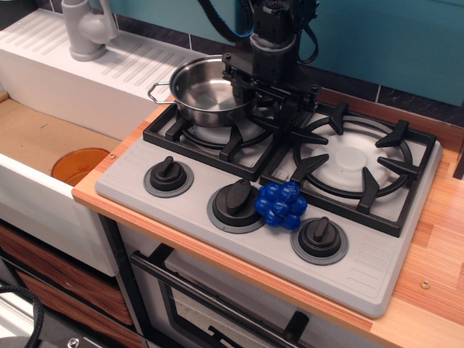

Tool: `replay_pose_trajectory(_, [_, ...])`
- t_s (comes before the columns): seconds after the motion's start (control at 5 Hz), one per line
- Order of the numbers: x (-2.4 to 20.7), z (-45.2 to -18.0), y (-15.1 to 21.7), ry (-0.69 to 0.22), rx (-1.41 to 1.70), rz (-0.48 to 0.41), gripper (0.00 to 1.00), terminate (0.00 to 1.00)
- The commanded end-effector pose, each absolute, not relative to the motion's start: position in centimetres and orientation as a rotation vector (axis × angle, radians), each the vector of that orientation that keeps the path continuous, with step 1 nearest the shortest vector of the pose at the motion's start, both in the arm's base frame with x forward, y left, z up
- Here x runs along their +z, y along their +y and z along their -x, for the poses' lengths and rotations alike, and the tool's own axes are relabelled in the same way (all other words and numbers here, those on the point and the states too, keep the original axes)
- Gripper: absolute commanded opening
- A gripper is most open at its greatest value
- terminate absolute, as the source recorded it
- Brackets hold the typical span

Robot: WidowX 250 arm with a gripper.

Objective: Put pot or pan on stove and put blueberry in pot or pan

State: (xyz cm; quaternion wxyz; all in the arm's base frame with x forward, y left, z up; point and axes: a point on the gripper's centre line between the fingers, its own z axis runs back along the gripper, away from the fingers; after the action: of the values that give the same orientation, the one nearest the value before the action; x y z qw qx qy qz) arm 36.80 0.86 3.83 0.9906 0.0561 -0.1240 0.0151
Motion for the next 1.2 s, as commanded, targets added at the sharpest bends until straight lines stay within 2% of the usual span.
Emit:
replay_pose_trajectory(0.0, [4.9, -38.0, 0.6, -0.270, 0.027, -0.114, 0.00, 0.00])
replay_pose_trajectory(0.6, [9.5, -38.2, -2.2, -0.220, 0.037, -0.136, 0.00, 0.00])
replay_pose_trajectory(1.0, [11.2, -37.4, -6.1, -0.210, 0.065, -0.160, 0.00, 0.00])
